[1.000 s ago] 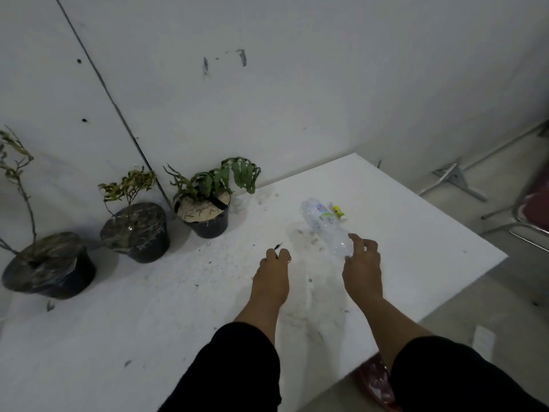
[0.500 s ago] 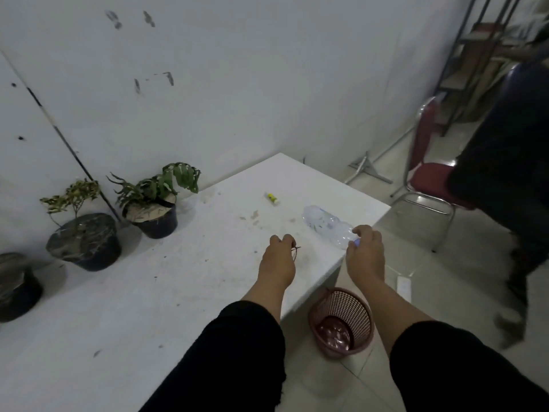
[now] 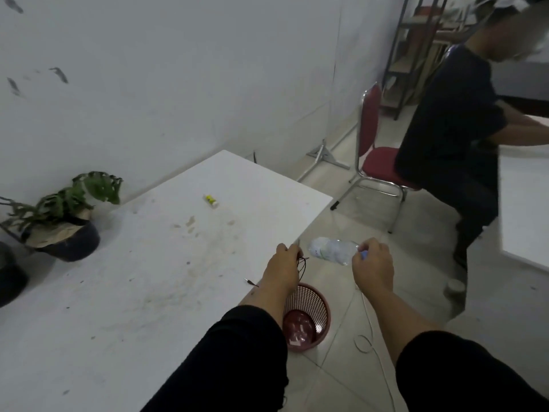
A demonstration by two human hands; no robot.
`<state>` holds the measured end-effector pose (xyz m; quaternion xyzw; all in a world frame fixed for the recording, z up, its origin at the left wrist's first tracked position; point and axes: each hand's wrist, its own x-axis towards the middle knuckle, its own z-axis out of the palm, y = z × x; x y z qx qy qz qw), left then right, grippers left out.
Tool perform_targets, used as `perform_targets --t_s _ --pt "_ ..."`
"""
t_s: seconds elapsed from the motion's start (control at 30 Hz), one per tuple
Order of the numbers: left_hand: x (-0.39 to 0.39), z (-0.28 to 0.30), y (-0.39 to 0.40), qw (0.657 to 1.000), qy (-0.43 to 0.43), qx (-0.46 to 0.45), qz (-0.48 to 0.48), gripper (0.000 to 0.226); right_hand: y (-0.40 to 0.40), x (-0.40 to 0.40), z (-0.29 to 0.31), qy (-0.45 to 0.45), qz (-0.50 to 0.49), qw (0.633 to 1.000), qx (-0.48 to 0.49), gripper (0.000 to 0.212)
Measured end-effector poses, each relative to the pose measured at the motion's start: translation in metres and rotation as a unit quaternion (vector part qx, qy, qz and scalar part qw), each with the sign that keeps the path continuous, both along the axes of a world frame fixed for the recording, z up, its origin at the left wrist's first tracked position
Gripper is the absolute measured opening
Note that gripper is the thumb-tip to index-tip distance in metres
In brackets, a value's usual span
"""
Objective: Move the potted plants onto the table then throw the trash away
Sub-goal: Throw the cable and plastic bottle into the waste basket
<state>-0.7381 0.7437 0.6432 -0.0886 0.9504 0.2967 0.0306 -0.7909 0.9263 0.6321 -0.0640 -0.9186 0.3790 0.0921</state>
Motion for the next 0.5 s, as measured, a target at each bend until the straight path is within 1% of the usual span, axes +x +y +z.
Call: perform_targets --t_s 0.07,0.17,0.3,0.5 --pt "-0.033 -0.025 0.028 1.000 -0.027 0.007 0.011 0.036 0.025 -0.037 -0.021 -0.044 0.028 0.999 0.012 0.008" --pt "-0.044 -0.042 0.035 0.998 -0.040 0.020 0.036 0.036 0.034 -0.054 -0.032 -0.072 0.078 0.994 0.017 0.008" --pt "-0.082 -0.093 0.058 0.993 -0.058 0.044 0.088 0.034 0.053 -0.105 -0.077 -0.115 0.125 0.985 0.026 0.006" --pt "-0.102 -0.176 0.053 0.976 -0.128 0.064 0.167 0.050 0.053 -0.133 -0.164 -0.177 0.142 0.974 0.024 0.008"
